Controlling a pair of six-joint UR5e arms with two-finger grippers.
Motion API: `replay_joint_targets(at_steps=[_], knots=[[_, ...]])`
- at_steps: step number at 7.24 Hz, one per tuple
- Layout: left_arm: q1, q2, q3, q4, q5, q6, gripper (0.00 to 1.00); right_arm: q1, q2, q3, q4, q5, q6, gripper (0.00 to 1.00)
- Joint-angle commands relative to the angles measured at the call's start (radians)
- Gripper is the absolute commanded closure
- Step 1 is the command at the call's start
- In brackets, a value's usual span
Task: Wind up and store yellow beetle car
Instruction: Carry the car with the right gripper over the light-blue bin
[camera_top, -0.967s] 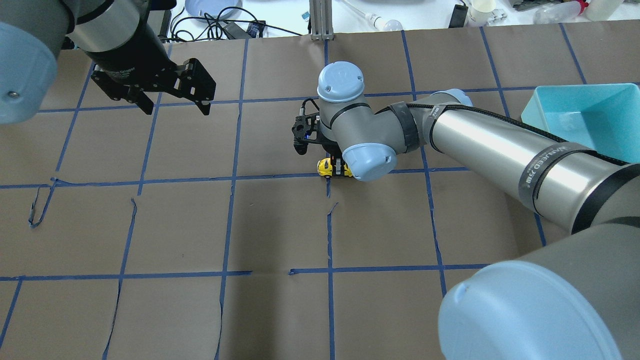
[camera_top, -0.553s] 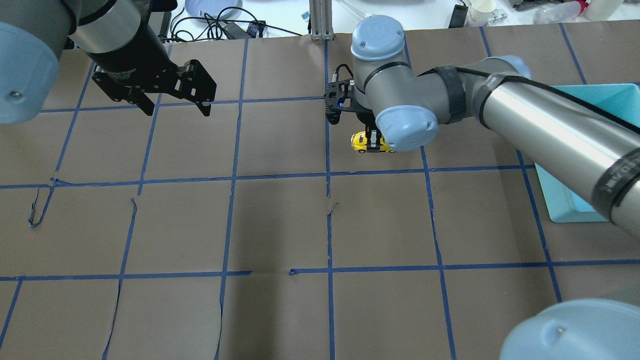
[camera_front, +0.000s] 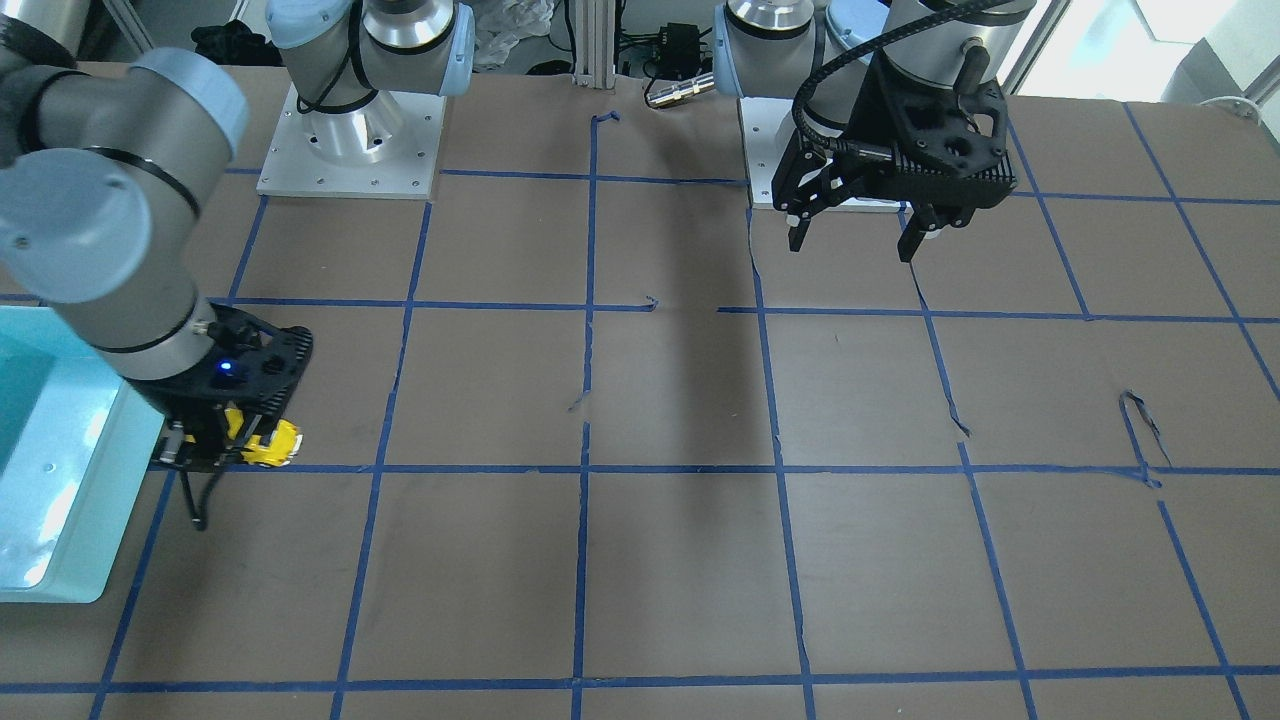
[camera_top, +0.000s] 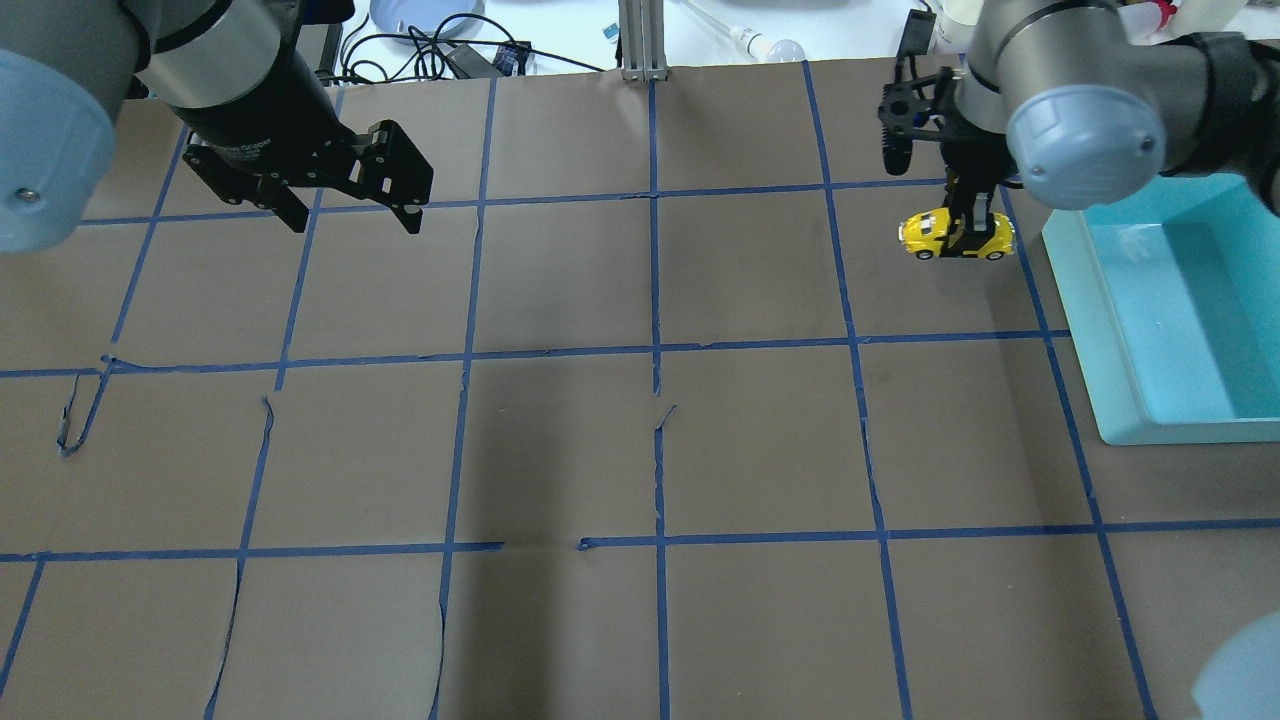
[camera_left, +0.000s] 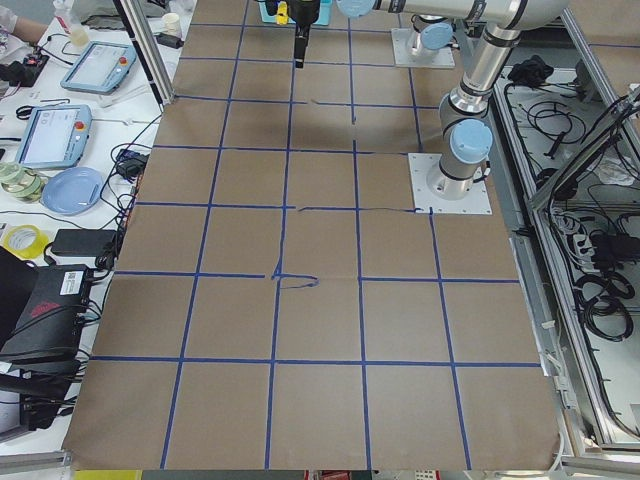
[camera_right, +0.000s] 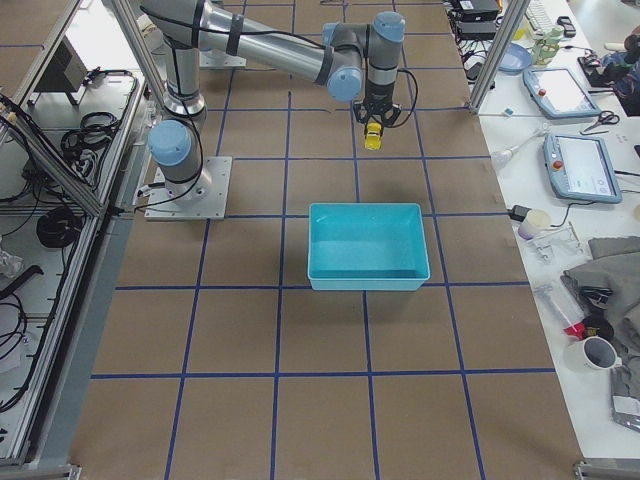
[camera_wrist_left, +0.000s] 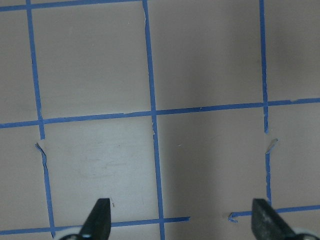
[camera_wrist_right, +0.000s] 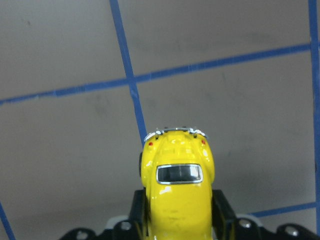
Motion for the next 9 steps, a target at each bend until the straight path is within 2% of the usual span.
replay_joint_targets(at_steps=[1, 3, 4, 6, 8, 9], knots=[[0.000, -0.001, 0.000, 0.001, 0.000, 0.000, 0.00, -0.222, -0.007, 0.009, 0.026, 0.018, -0.304, 0.91], [-0.001, -0.001, 0.000, -0.001, -0.002, 0.000, 0.00, -0.399, 0.010, 0.065, -0.030, 0.053, -0.556, 0.91], [-0.001, -0.002, 0.000, 0.001, -0.003, -0.002, 0.00, -0.444, 0.025, 0.084, -0.061, 0.058, -0.620, 0.91], [0.000, -0.004, -0.001, 0.001, -0.005, -0.002, 0.00, -0.476, 0.094, 0.131, -0.214, 0.043, -0.672, 0.91], [-0.001, -0.005, -0.001, -0.001, -0.005, -0.002, 0.00, -0.525, 0.146, 0.192, -0.308, 0.075, -0.709, 0.91], [-0.001, 0.001, 0.000, 0.001, -0.003, -0.001, 0.00, -0.525, 0.148, 0.202, -0.311, 0.075, -0.708, 0.87]])
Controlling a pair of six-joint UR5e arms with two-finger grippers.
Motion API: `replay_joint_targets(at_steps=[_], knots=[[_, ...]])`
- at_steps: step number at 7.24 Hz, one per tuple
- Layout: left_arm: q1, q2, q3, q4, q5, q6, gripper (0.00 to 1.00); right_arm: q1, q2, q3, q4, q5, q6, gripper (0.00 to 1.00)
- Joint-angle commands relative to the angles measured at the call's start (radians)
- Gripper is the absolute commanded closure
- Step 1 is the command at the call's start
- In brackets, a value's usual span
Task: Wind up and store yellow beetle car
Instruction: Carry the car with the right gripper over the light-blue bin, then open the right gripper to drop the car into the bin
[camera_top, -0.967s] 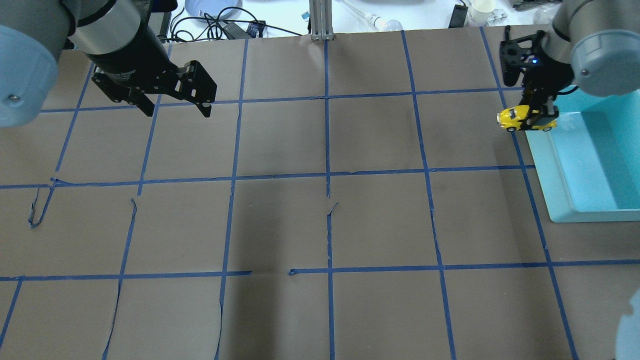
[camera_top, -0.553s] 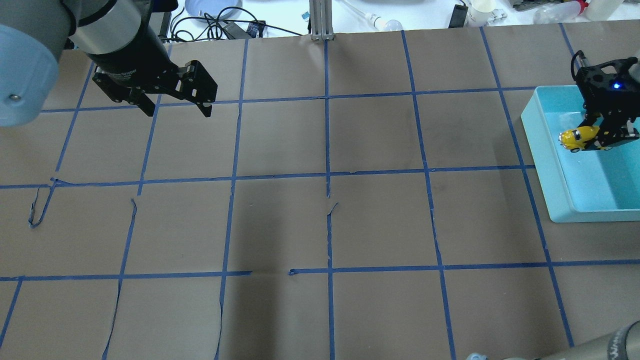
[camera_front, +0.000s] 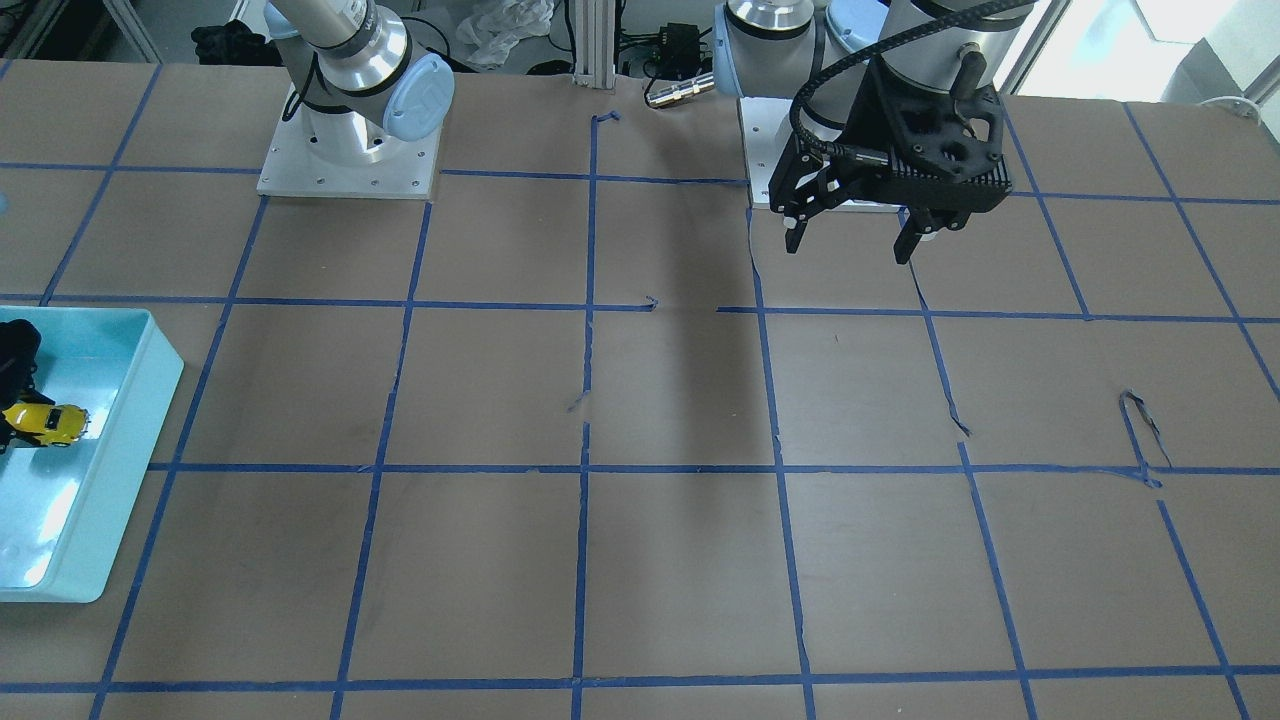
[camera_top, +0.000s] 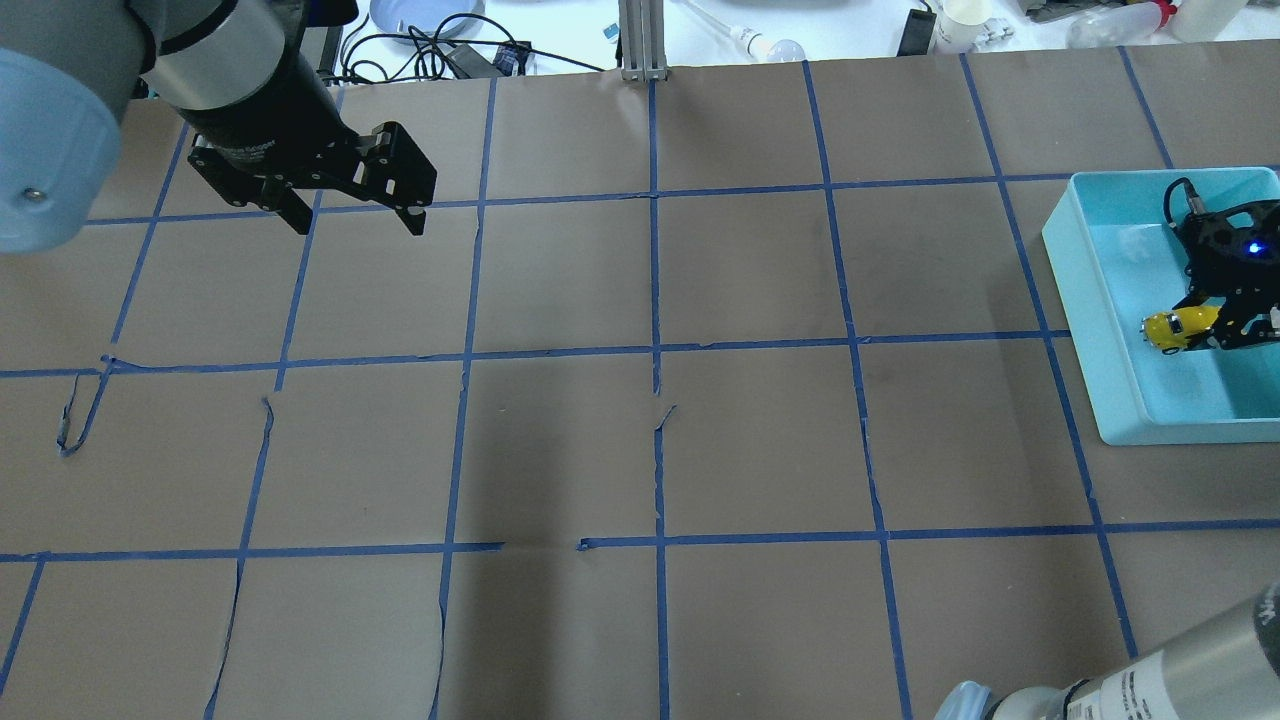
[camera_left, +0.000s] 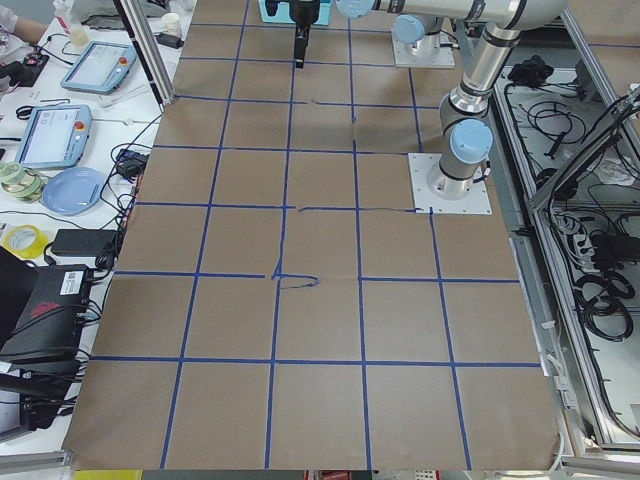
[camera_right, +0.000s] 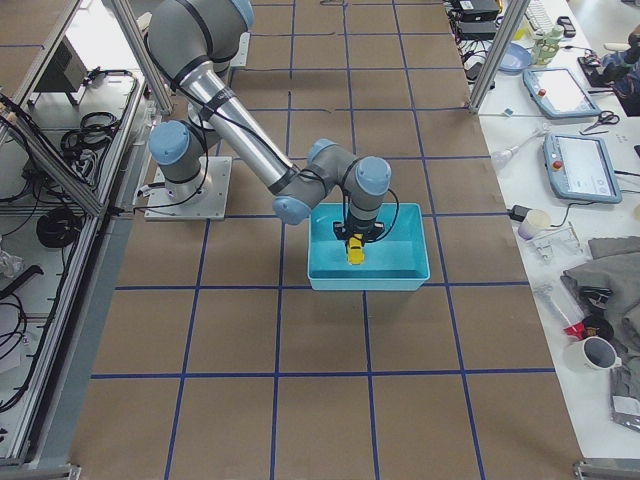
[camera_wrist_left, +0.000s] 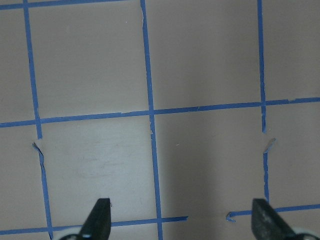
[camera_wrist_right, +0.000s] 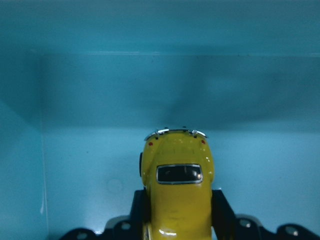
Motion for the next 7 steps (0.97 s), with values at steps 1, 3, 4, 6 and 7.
replay_joint_targets(at_steps=[1, 3, 4, 6, 7], knots=[[0.000, -0.002, 0.001, 0.001, -0.001, 0.001, 0.00, -0.008, 0.012, 0.020, -0.026, -0.004, 0.005, 0.53], [0.000, 0.002, 0.003, 0.001, -0.003, 0.001, 0.00, -0.002, -0.019, 0.008, -0.022, -0.012, 0.049, 0.00], [0.000, 0.004, 0.001, 0.001, -0.005, 0.001, 0.00, 0.009, -0.051, -0.017, -0.004, -0.012, 0.151, 0.00], [0.000, 0.004, 0.001, 0.001, -0.002, 0.004, 0.00, 0.070, -0.147, -0.035, 0.057, -0.004, 0.242, 0.00], [0.000, 0.004, 0.001, 0.001, 0.000, 0.009, 0.00, 0.102, -0.206, -0.058, 0.141, -0.001, 0.376, 0.00]])
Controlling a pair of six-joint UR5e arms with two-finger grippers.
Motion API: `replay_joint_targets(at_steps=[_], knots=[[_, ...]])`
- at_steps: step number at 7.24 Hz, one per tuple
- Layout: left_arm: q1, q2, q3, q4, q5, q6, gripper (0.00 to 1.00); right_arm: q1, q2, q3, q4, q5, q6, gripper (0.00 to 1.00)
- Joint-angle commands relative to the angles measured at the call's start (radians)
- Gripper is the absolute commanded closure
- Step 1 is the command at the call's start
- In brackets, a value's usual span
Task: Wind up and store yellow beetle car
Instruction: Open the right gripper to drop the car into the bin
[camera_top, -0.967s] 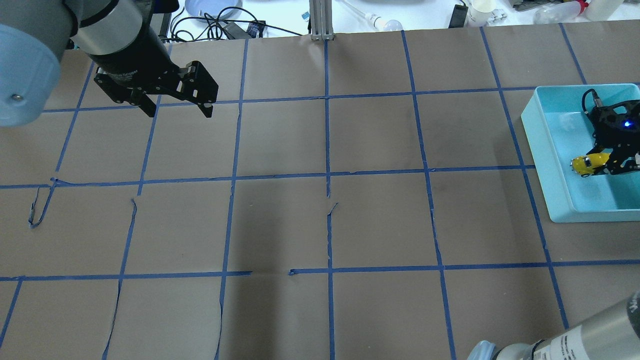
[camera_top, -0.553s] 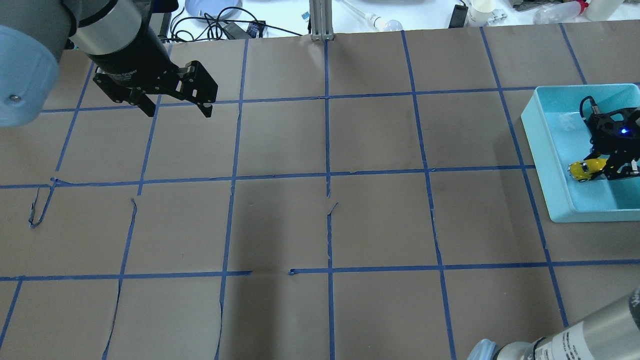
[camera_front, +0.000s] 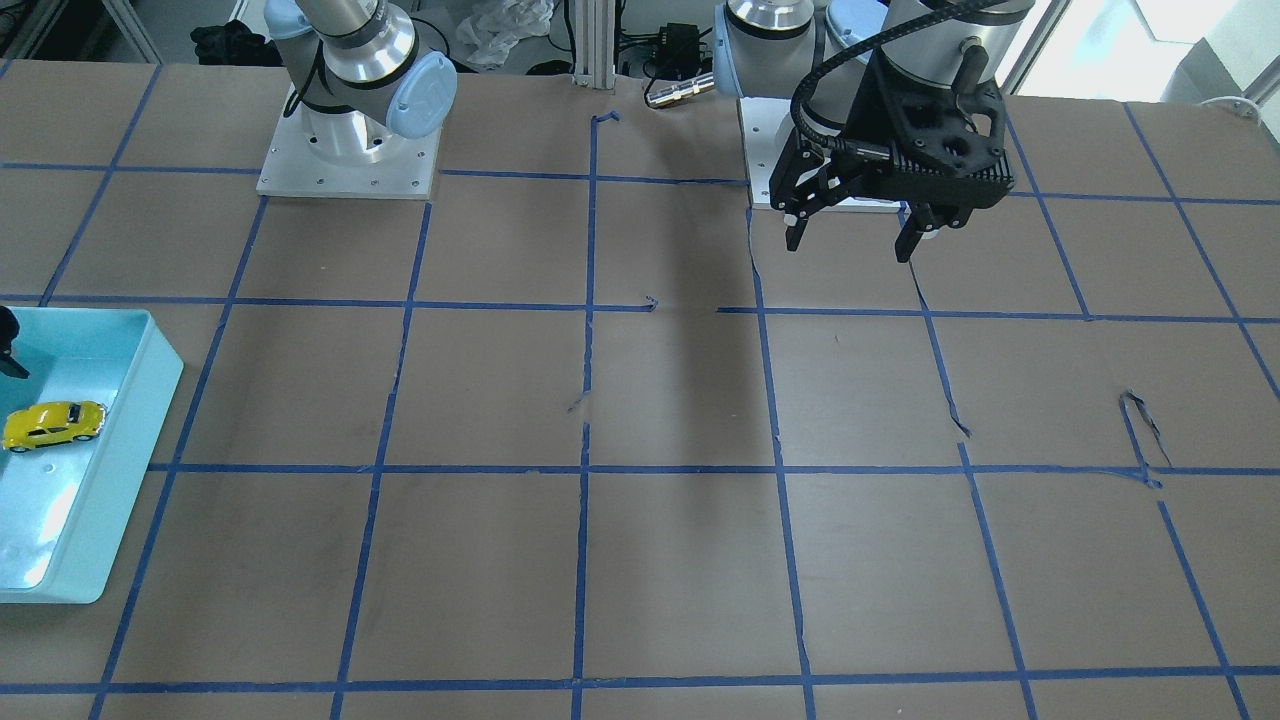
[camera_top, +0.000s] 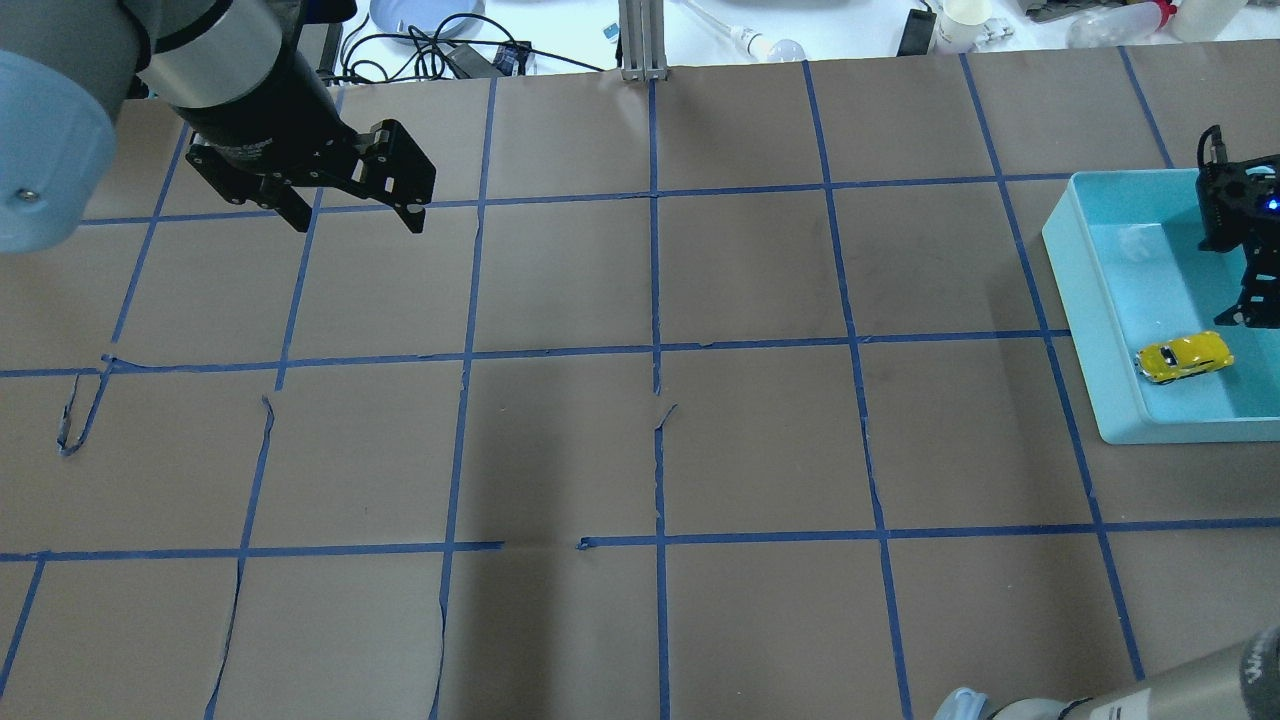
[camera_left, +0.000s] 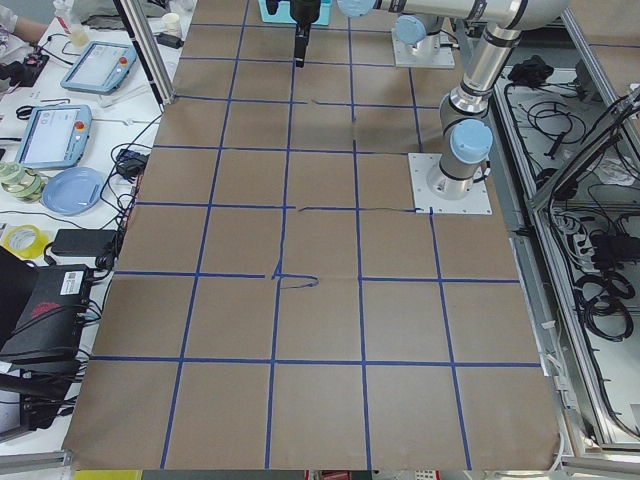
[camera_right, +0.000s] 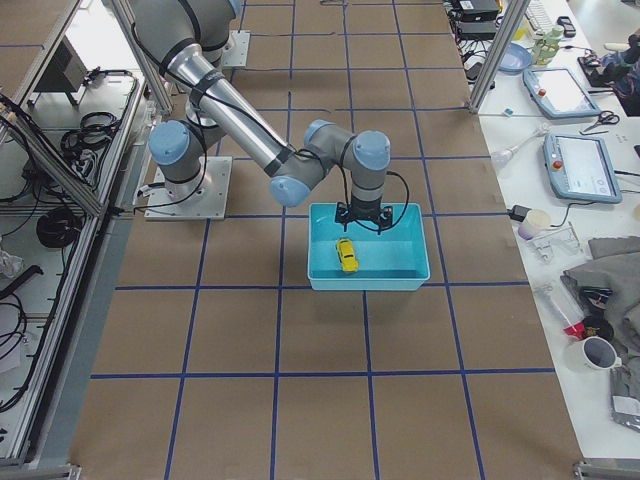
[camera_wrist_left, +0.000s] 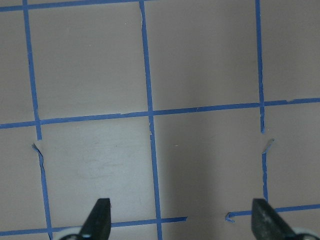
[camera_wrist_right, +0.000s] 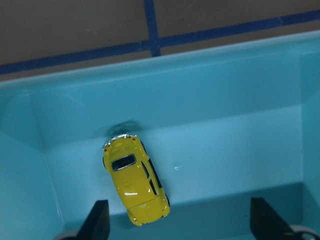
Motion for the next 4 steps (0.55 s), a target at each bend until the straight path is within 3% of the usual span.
replay_joint_targets(at_steps=[1, 4], knots=[[0.002, 0.002, 0.000, 0.000, 0.002, 0.004, 0.00, 0.107, -0.130, -0.052, 0.194, 0.005, 0.255, 0.00], [0.002, 0.002, 0.000, 0.000, 0.008, 0.008, 0.00, 0.326, -0.247, -0.130, 0.393, 0.005, 0.812, 0.00]])
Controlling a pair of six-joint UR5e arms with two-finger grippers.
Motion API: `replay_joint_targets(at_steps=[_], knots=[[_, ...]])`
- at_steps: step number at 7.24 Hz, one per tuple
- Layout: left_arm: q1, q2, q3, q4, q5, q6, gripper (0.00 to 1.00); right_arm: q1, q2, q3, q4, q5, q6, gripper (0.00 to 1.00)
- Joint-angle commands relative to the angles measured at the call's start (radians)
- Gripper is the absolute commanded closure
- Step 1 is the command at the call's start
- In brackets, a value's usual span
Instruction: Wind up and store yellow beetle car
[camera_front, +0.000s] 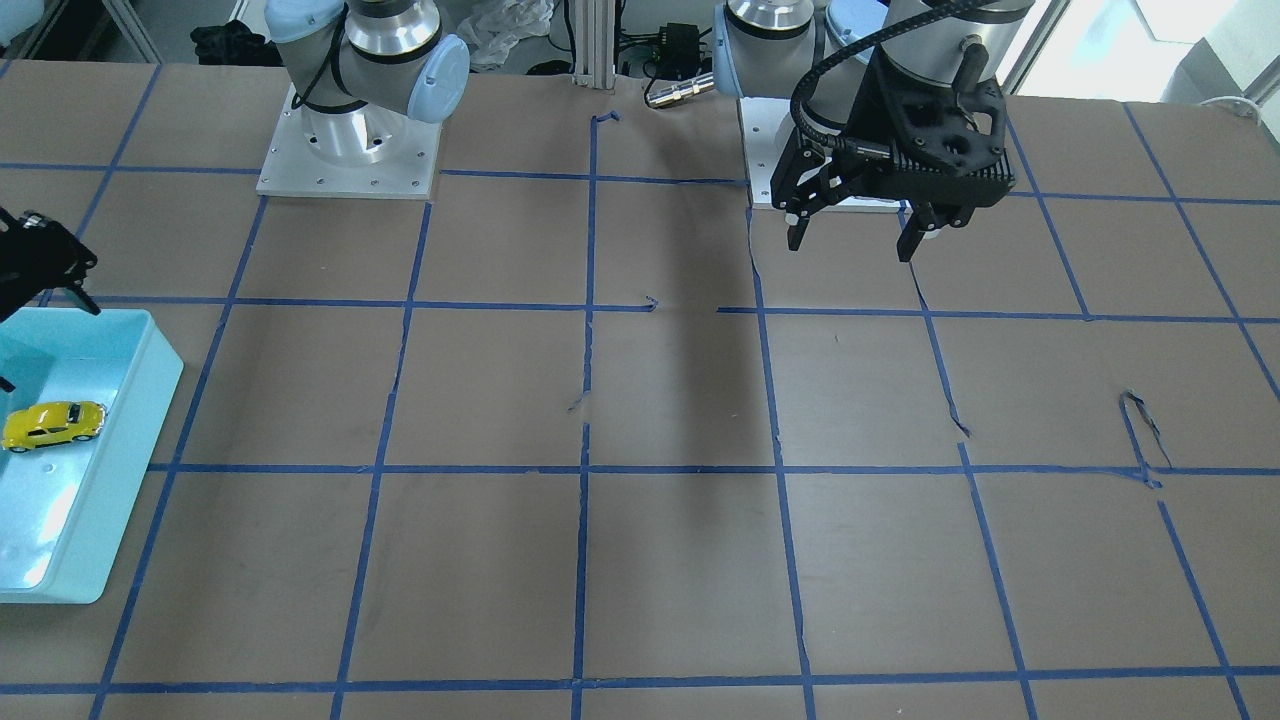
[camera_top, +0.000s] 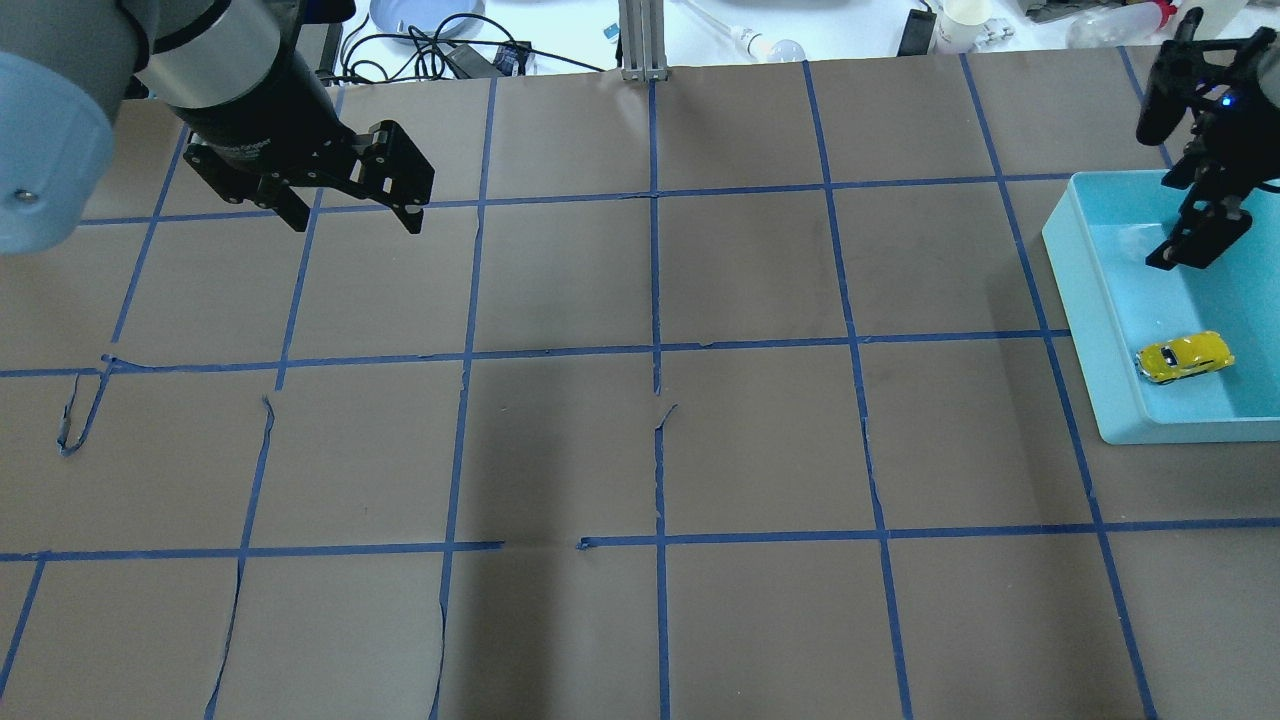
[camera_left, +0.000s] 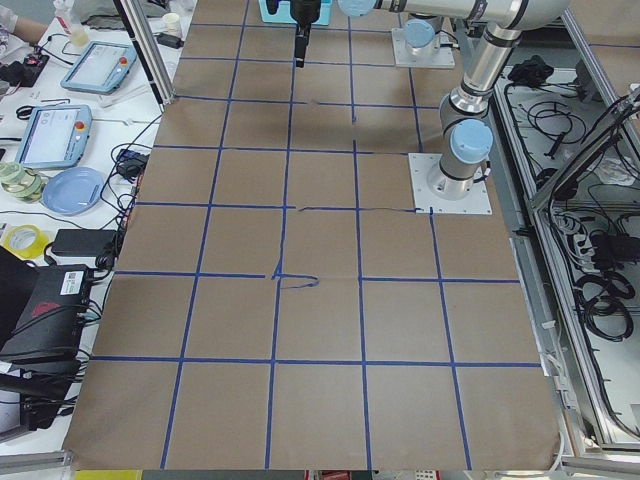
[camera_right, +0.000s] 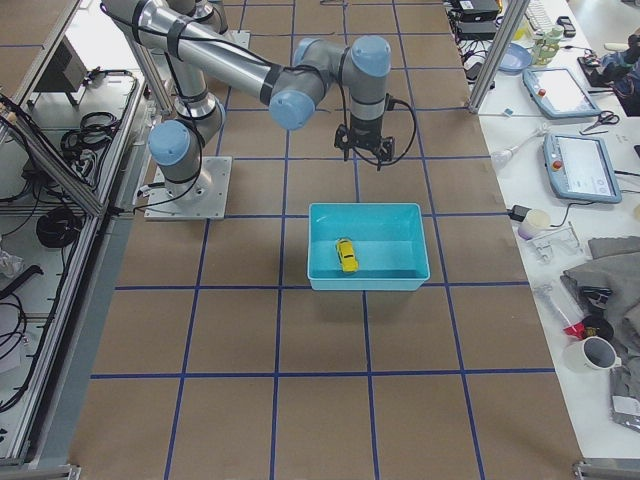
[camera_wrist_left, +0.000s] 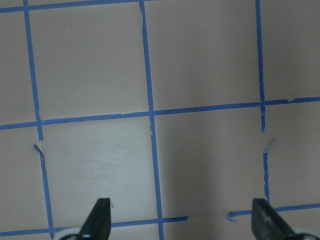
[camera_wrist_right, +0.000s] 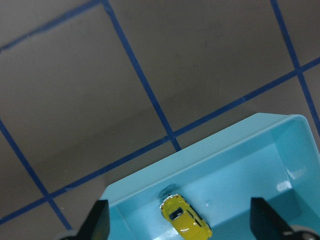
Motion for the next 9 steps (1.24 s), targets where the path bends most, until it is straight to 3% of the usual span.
replay_joint_targets(at_steps=[1, 3, 4, 7, 9], knots=[[0.001, 0.000, 0.000, 0.001, 0.002, 0.003, 0.00, 0.209, -0.051, -0.067, 0.140, 0.000, 0.486, 0.00], [0.001, 0.000, 0.000, 0.001, 0.002, 0.004, 0.00, 0.405, -0.034, -0.172, 0.253, 0.000, 1.007, 0.00], [0.001, 0.004, 0.000, 0.002, 0.002, 0.004, 0.00, 0.419, -0.033, -0.203, 0.296, 0.003, 1.224, 0.00], [0.001, 0.001, 0.002, 0.003, 0.002, 0.004, 0.00, 0.476, -0.031, -0.204, 0.297, 0.028, 1.448, 0.00], [0.001, 0.001, 0.000, 0.002, 0.001, 0.006, 0.00, 0.477, -0.024, -0.206, 0.292, 0.028, 1.441, 0.00]])
